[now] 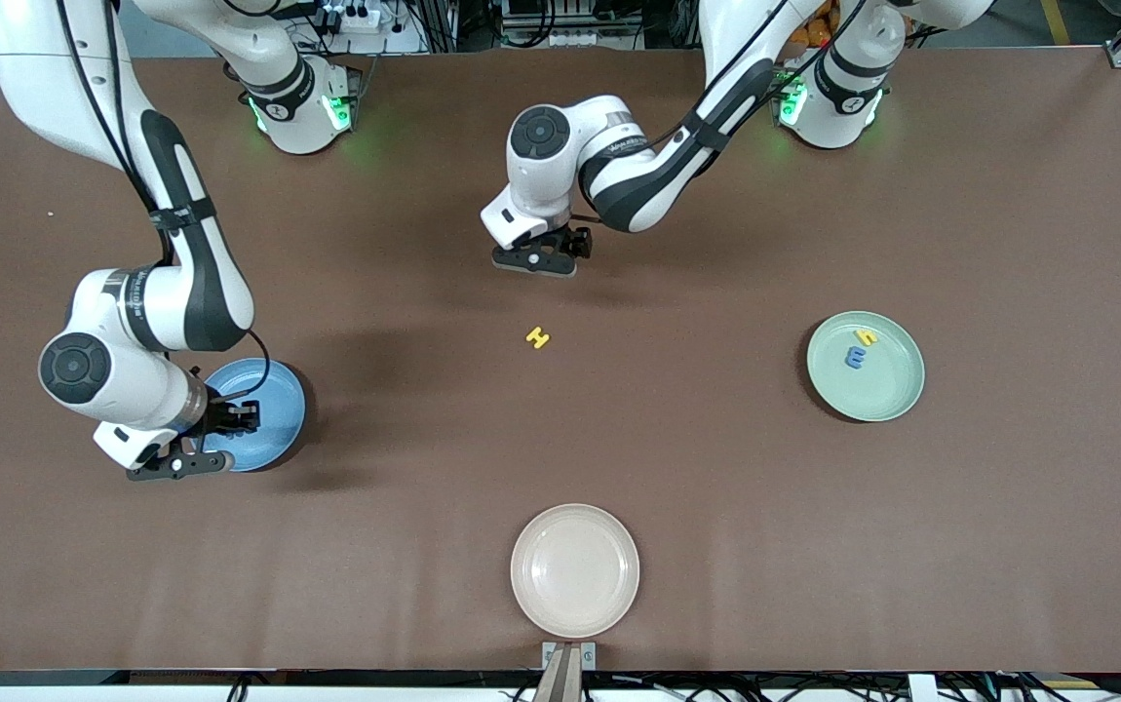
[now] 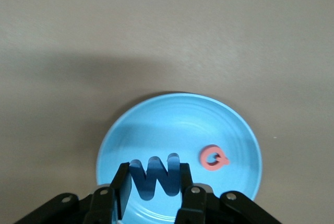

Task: Sort uppercase to blue plate, lowercase to green plate
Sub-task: 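Place the blue W on the blue plate while the left gripper reaches the w, then grasp the pink foam w letter with the left gripper, then carry the w to the green plate while the right gripper reaches the H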

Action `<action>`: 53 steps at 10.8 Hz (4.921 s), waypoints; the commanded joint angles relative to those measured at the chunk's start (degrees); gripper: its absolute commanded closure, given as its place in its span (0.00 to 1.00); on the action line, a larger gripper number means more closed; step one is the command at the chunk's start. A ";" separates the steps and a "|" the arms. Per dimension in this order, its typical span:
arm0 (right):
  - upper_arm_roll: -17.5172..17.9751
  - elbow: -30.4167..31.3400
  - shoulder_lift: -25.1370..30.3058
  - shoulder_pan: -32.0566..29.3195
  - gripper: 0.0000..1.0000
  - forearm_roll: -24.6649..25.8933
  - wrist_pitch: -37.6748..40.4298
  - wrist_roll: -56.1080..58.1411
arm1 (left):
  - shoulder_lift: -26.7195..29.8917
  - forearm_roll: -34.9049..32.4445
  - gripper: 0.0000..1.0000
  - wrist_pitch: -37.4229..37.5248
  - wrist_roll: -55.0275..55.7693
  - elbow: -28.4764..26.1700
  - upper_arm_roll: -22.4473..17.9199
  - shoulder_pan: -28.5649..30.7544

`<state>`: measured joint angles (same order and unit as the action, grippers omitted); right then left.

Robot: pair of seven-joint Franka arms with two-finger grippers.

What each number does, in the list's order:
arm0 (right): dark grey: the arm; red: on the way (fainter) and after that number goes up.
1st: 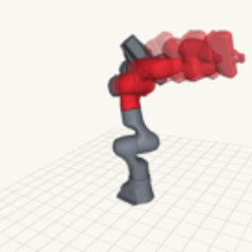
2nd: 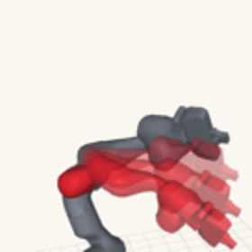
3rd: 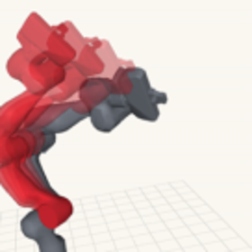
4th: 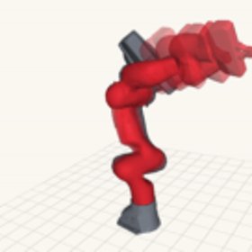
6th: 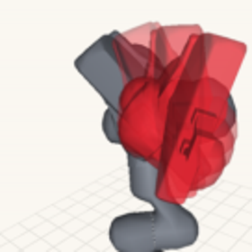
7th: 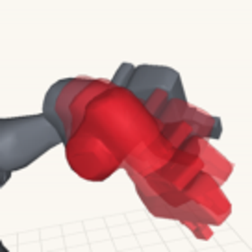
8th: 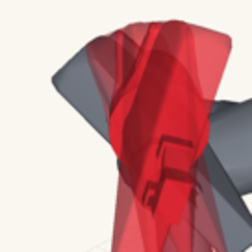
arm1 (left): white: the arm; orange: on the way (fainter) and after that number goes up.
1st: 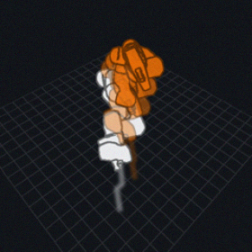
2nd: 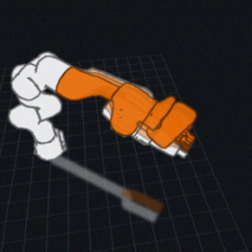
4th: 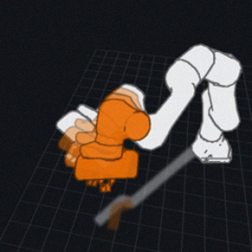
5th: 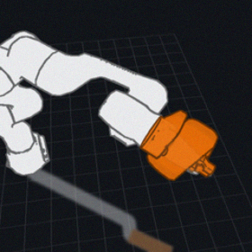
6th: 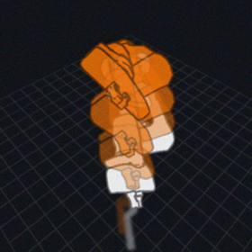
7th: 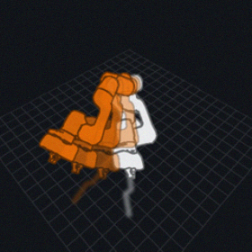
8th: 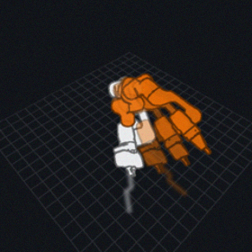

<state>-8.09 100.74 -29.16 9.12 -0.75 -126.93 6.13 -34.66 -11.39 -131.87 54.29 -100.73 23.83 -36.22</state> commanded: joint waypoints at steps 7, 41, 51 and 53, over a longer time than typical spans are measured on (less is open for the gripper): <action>0.97 2.62 2.44 -0.77 0.00 0.75 -0.59 0.99 | -4.54 -3.55 0.03 0.30 2.04 2.65 -1.76 -4.82; 1.41 2.53 2.44 0.46 0.00 0.05 0.28 -1.46 | 5.28 -8.91 1.00 1.87 3.65 0.27 -1.15 4.82; 4.84 0.25 3.14 22.77 0.00 0.05 2.48 -49.87 | 12.43 -2.50 1.00 19.12 -43.81 -4.47 -1.32 37.86; 4.84 0.16 3.05 26.55 0.00 -0.04 2.57 -56.81 | 11.37 -2.67 1.00 17.98 -46.91 -6.23 -4.03 39.03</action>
<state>-2.90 101.02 -26.50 33.45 -0.92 -124.67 -45.45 -23.24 -15.08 -112.70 9.45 -105.27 21.40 2.69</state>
